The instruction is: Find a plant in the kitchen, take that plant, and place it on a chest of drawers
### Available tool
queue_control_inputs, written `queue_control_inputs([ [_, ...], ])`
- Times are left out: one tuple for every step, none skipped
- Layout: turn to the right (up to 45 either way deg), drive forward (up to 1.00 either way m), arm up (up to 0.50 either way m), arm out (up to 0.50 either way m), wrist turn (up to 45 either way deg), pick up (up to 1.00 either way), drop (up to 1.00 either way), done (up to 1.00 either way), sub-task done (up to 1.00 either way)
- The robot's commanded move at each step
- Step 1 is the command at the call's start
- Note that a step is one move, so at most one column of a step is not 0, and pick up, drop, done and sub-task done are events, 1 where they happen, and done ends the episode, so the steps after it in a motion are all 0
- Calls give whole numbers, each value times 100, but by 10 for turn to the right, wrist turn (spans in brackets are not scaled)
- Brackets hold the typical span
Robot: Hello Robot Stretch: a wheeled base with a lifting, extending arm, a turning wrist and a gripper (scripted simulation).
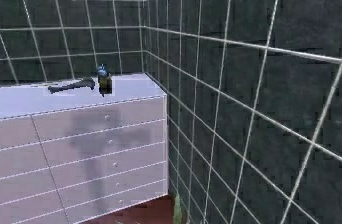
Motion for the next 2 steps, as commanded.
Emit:
queue_control_inputs([
  [-180,0,0,0,0,0,0,0,0],
  [0,60,0,0,0,0,0,0,0],
])
